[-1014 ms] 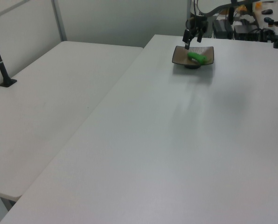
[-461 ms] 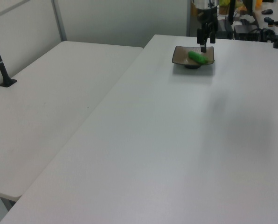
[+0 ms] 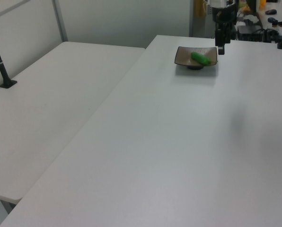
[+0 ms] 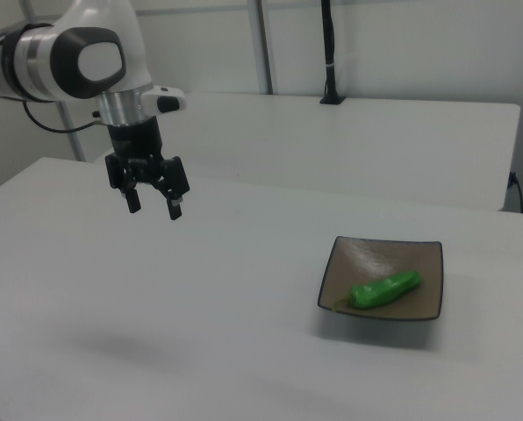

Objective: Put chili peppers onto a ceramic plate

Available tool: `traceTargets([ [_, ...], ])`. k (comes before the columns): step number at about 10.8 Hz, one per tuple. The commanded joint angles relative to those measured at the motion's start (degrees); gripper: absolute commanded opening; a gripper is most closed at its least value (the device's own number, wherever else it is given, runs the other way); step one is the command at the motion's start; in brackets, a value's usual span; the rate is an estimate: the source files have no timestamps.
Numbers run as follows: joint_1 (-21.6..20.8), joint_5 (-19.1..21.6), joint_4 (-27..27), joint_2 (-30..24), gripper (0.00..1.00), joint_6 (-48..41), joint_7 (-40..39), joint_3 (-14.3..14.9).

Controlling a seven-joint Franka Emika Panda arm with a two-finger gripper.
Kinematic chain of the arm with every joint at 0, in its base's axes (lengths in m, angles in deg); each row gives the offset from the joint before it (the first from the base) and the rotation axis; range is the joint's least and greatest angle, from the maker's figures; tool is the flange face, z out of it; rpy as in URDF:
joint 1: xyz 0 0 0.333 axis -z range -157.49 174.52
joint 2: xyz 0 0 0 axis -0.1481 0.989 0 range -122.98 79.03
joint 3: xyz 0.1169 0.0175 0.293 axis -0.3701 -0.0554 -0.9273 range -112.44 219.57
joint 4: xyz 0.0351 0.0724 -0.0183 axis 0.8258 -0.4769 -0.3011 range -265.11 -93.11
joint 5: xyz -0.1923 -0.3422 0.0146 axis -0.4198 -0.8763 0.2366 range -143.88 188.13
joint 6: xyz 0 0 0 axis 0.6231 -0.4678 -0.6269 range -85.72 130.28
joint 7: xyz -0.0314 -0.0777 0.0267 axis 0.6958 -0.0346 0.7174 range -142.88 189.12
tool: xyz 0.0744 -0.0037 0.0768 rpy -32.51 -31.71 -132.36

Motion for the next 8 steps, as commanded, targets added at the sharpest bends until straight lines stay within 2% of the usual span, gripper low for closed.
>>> traceTargets([
  [1, -3.32, 1.25, -2.82, -1.65, 1.0, 2.07, -1.6, 2.14],
  [2, -4.29, 0.47, -2.56, -0.95, 1.0, 2.76, -1.51, 2.14],
  [4, -3.95, 1.6, -2.82, -0.94, 1.0, 5.92, -0.98, 2.23],
  [8, -3.59, 5.55, -2.47, -0.94, 1.0, 6.11, -0.63, 2.41],
])
